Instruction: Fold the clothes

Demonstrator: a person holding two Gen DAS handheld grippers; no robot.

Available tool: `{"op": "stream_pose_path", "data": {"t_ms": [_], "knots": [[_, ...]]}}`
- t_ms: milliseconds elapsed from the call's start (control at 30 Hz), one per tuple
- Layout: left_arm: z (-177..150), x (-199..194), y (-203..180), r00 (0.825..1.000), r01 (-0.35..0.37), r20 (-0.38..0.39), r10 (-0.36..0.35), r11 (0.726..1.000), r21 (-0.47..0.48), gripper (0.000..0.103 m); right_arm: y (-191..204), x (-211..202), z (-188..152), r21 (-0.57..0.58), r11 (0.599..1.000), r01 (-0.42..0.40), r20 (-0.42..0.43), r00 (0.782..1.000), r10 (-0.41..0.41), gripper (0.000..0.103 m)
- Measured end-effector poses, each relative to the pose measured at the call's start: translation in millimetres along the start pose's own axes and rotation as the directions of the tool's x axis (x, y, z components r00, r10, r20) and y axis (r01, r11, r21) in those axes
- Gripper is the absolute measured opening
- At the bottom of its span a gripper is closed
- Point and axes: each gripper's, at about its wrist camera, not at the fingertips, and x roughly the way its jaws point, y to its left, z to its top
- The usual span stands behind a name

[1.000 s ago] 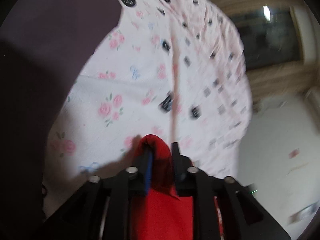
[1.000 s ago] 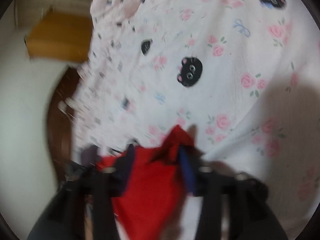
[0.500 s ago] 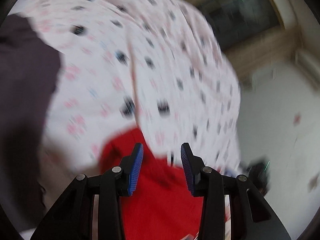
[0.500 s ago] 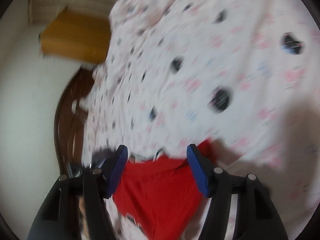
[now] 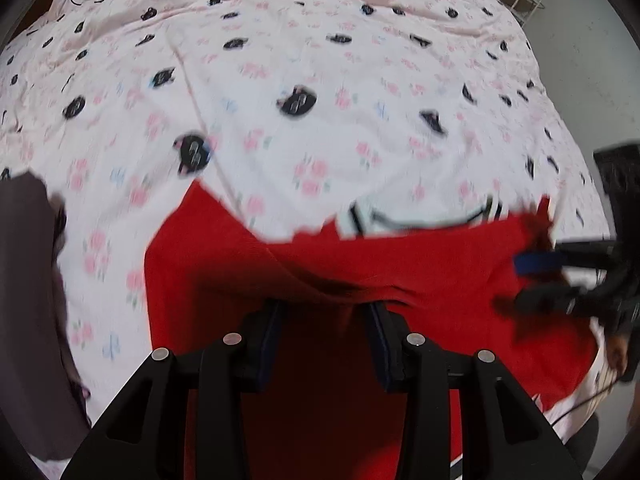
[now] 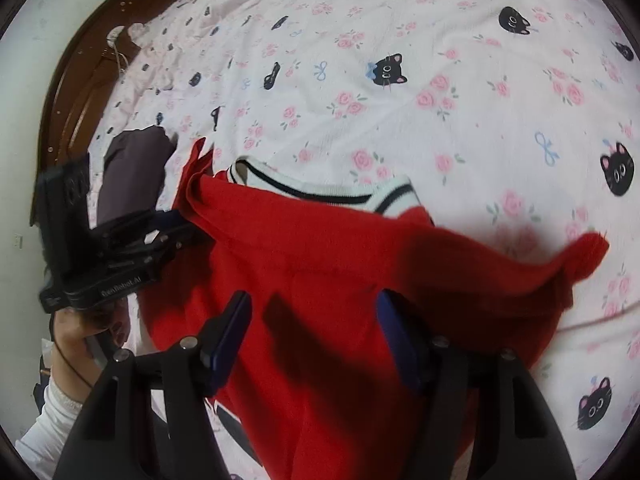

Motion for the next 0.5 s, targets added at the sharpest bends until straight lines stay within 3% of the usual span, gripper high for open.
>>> {"op": "stream_pose_path", "data": {"t_ms": [233,333,500], "knots": [[36.3,-8.0,29.5,0.986,0.046,0.168,-0.019,0.986,-0.158,0.035,3.0,-0.2,3.7,0.005,1.000,0.020,-0.019,1.000,-0.020,0.067],[27.0,-14.8,44.7,0.979,0.073,0.200,-0.030,0.974,-0.213,0.035,6.0,-0.3,6.8,0.011,1.000,0.025,-0.015,1.000,-0.025,0.068],[-26.4,-40.3,46.3,0.966,0.084,0.256,-0.027,0.973,-0.216,0.035,20.7,-2.2,18.7,-0.010,1.000,-0.002,0.005,1.000,0.002,0.068]]}}
